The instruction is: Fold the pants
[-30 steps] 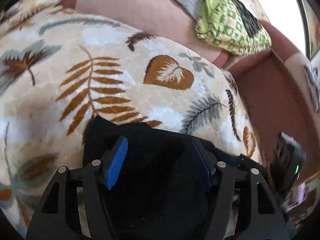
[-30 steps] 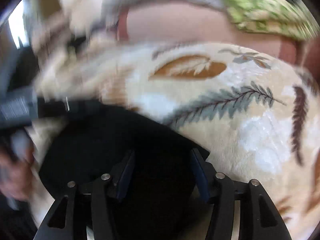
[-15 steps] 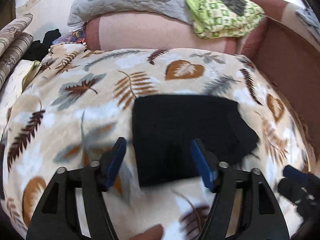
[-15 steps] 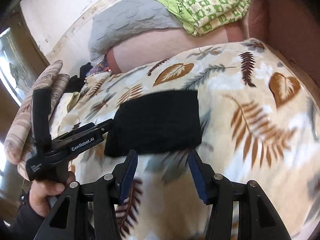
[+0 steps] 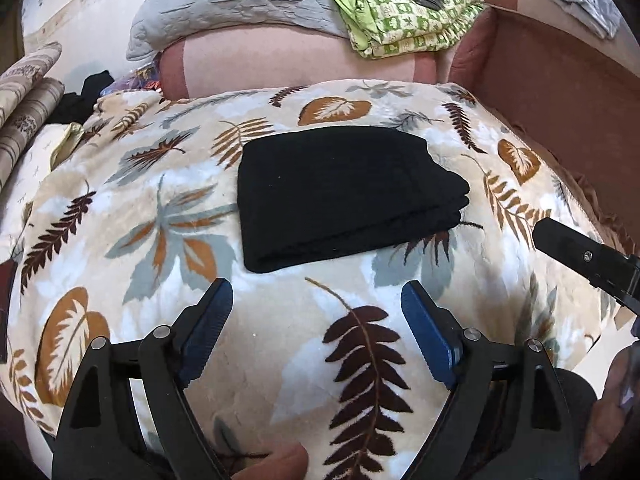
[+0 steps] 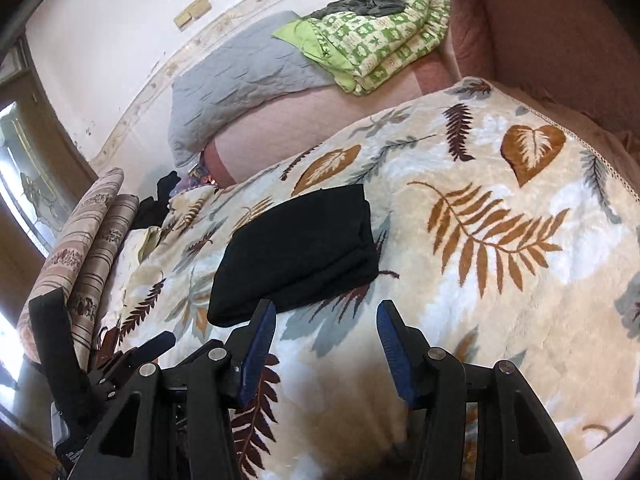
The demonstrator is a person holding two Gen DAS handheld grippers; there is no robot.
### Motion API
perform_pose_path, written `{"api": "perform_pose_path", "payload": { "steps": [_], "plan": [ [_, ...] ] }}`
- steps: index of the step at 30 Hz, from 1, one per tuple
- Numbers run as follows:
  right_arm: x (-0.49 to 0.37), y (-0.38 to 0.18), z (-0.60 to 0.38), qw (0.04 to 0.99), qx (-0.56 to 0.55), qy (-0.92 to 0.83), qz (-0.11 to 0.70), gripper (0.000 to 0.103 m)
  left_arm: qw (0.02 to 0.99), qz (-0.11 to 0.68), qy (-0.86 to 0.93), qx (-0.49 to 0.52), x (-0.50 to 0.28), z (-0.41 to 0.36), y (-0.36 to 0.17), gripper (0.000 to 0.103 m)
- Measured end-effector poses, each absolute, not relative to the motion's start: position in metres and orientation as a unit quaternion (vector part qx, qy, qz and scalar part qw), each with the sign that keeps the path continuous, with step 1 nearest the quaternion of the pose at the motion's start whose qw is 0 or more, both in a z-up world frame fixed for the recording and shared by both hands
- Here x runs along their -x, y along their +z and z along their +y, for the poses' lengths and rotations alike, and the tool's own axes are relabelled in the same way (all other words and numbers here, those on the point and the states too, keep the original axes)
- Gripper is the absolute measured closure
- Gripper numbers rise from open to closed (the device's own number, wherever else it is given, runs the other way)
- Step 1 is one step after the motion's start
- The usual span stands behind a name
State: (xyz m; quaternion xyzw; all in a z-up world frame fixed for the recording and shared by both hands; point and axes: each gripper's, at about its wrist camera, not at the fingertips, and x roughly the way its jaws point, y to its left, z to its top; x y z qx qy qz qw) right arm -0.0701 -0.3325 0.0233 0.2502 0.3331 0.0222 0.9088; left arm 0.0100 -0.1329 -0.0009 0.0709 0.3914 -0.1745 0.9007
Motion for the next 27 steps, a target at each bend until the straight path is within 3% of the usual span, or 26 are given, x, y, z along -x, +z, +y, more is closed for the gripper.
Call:
{"api": "perform_pose_path", "payload": {
  "steps": [18,21,27],
  "plan": [
    [0.064,0.017,-0.333,0.905,-0.24,0.02,0.351,0.052,0.908,0.371,-0.193,-0.036,-0.006,-0.127,0.009,0.016],
    [0.064,0.017,-0.334,0.904,-0.241,0.02,0.352,0.052,0.907,0.371,-0.195,-0.032,-0.006,-0.126,0.009,0.0],
    [0.064,0.016,-0.335,0.903,-0.241,0.02,0.354,0.052,0.906,0.374,-0.195,-0.028,-0.006,-0.126,0.009,0.001]
  ]
}}
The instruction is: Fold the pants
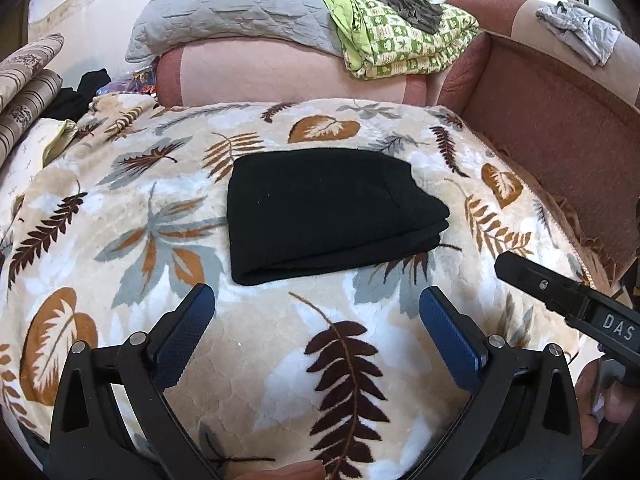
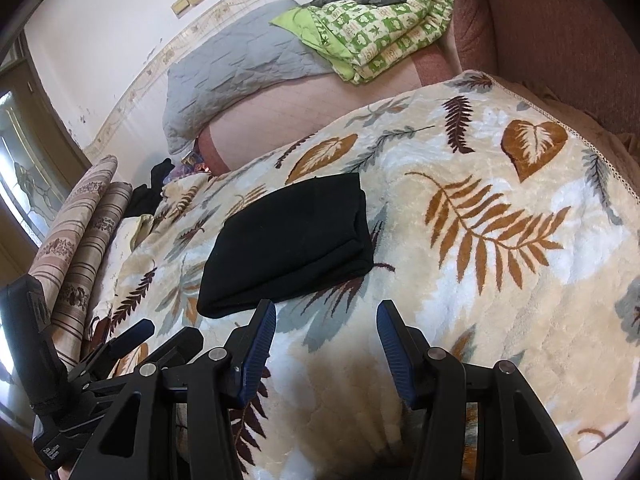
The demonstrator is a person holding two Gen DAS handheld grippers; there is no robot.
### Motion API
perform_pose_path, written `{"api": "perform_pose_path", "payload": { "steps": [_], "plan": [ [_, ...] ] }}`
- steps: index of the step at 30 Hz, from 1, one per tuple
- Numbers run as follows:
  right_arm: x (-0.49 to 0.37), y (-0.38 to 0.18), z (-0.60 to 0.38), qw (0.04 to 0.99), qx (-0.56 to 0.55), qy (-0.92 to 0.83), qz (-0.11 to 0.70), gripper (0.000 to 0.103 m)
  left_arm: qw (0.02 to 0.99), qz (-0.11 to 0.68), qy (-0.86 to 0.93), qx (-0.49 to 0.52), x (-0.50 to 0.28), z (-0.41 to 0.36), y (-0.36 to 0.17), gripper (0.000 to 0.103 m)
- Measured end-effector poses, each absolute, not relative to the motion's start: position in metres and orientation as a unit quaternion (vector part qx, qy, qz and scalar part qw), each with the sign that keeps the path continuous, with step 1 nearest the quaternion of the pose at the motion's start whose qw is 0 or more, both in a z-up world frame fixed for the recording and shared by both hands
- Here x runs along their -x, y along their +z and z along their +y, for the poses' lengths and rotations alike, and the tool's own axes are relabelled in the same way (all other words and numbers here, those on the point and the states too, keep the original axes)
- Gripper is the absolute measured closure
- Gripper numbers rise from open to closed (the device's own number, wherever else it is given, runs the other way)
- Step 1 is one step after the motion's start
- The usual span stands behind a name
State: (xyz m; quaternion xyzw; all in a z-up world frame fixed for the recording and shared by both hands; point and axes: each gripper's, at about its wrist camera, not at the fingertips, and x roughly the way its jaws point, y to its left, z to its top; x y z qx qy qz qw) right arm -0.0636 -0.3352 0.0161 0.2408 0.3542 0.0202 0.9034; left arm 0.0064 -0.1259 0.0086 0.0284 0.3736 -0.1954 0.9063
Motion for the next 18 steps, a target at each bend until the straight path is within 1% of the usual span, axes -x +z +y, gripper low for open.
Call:
{"api": "perform_pose_path", "payload": {
  "steps": [3,6,7,10,15,18],
  "plan": [
    [0.063,0.015,-0.337,0.901,-0.242,0.02,0.358,0.052,0.903,0.385,-0.189,-0.033,-0.008,-0.126,0.006,0.001],
    [0.055,0.01,-0.342,0.888,-0.257,0.03,0.381,0.052,0.893,0.41,-0.187,-0.026,-0.014,-0.123,-0.001,0.001],
    [0.051,0.009,-0.344,0.882,-0.263,0.032,0.39,0.052,0.887,0.421,-0.188,-0.019,-0.017,-0.12,-0.004,0.001],
    [0.043,0.011,-0.352,0.881,-0.273,0.024,0.385,0.052,0.873,0.452,-0.182,0.013,-0.028,-0.111,-0.012,0.001],
    [0.025,0.009,-0.356,0.877,-0.293,0.027,0.379,0.052,0.876,0.461,-0.143,0.009,-0.031,-0.107,-0.018,0.001],
    [0.02,-0.001,-0.359,0.865,-0.311,0.017,0.394,0.052,0.877,0.462,-0.135,0.006,-0.03,-0.106,-0.019,0.001]
  ]
}}
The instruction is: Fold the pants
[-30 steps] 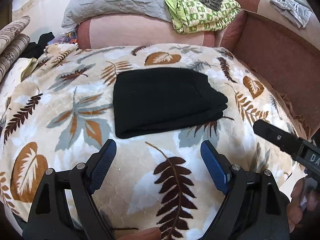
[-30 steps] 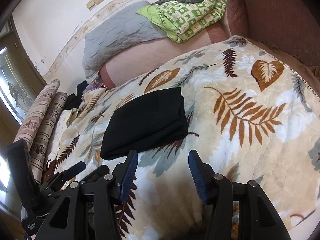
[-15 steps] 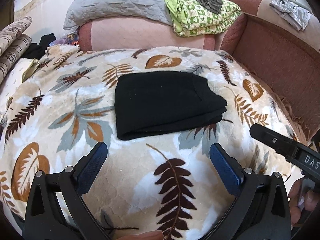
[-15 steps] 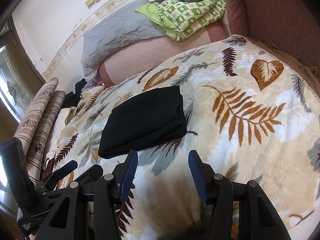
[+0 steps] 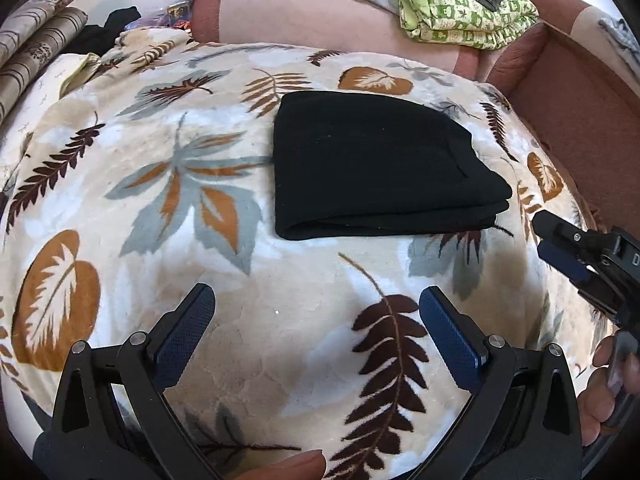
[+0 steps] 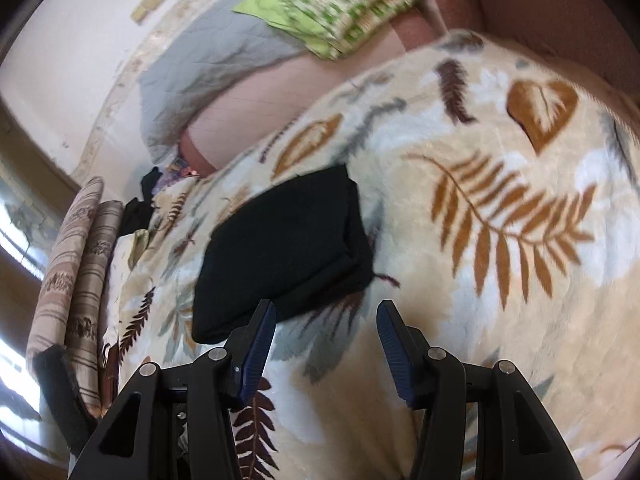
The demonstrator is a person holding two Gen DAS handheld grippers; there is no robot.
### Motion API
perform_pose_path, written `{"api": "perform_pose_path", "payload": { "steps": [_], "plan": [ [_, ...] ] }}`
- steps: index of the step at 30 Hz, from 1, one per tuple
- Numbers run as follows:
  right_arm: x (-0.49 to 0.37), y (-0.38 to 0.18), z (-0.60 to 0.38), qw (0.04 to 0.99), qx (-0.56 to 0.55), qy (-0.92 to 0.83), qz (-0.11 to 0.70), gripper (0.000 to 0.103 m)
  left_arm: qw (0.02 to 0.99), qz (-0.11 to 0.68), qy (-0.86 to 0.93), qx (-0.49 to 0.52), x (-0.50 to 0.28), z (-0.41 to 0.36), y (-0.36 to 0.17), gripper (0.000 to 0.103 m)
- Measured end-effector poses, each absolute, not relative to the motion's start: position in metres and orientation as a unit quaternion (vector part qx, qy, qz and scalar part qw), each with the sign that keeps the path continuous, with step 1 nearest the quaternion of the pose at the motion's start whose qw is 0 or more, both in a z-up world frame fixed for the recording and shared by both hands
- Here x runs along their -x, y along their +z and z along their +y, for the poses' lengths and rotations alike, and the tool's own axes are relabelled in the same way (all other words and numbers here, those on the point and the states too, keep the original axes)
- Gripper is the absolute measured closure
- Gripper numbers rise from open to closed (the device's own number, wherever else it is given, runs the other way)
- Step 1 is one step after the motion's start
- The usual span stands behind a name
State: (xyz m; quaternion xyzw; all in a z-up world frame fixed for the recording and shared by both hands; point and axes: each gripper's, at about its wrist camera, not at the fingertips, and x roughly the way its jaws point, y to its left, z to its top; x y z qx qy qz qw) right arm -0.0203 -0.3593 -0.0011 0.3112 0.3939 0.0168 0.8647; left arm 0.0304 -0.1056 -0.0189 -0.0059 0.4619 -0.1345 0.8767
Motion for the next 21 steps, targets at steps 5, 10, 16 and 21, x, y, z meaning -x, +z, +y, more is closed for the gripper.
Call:
{"api": "perform_pose_path", "payload": {
  "steps": [5,10,16,21],
  "plan": [
    [0.028,-0.003,-0.37,0.86,-0.34,0.023,0.381,0.052,0.879,0.457,-0.138,0.011,-0.029,-0.104,-0.016,0.001],
    [0.031,-0.002,-0.374,0.859,-0.353,0.021,0.37,0.052,0.878,0.458,-0.142,0.008,-0.028,-0.105,-0.016,0.001],
    [0.03,-0.003,-0.375,0.858,-0.355,0.021,0.372,0.052,0.877,0.459,-0.14,0.011,-0.029,-0.105,-0.016,0.001],
    [0.027,-0.004,-0.375,0.855,-0.353,0.025,0.379,0.052,0.874,0.465,-0.14,0.026,-0.037,-0.098,-0.012,0.001]
  ]
}}
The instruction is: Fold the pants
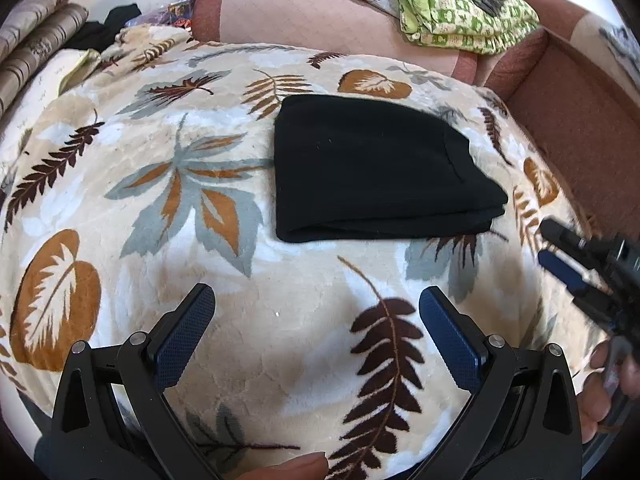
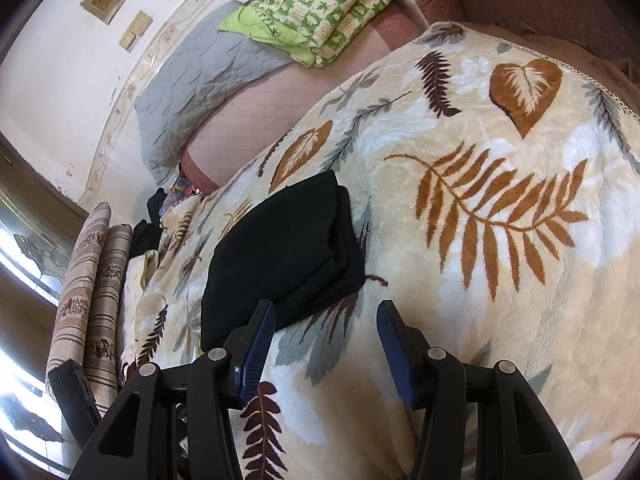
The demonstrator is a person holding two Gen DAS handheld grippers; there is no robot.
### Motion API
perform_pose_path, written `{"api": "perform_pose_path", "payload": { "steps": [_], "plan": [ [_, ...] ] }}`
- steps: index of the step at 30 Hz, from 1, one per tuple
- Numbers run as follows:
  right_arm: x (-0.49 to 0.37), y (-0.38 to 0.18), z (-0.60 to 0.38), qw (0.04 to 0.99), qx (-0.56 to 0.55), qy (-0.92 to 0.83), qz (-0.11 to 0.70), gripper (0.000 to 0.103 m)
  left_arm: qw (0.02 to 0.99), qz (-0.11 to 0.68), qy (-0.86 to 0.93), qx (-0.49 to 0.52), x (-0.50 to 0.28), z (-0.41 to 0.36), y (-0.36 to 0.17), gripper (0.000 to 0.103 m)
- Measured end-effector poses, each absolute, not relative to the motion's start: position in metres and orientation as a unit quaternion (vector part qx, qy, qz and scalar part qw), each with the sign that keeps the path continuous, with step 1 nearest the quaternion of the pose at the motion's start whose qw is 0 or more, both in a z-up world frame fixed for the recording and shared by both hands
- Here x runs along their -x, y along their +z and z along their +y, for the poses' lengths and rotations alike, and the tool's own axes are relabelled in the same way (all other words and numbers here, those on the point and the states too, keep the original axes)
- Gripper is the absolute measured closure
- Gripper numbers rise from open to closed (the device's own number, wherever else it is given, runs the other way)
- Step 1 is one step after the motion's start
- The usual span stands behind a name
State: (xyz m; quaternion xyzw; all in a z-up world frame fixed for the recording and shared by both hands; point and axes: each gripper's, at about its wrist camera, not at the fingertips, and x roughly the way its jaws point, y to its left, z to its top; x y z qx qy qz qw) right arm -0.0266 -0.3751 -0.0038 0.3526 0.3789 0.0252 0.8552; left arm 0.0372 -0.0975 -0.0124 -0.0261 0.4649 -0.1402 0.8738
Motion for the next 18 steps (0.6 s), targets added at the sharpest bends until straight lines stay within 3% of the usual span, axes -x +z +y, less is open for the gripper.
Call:
{"api": "perform_pose_path", "payload": {
  "steps": [6,11,18],
  "plan": [
    [0.004,-0.001,-0.378,0.859,-0.368,0.066,0.349,0.052,0.868,0.464,-0.151,0.096,-0.105,-0.068,0.016,0.001],
    [-0.028,-0.027,-0.394,0.833,-0.437,0.081,0.331,0.052,0.814,0.509,-0.211,0.184,-0.169,-0.064,-0.006,0.001],
    [-0.072,-0.066,-0.41,0.8,-0.449,0.066,0.392,0.052,0.771,0.563,-0.236,0.181,-0.187,-0.095,-0.037,0.001]
  ]
}}
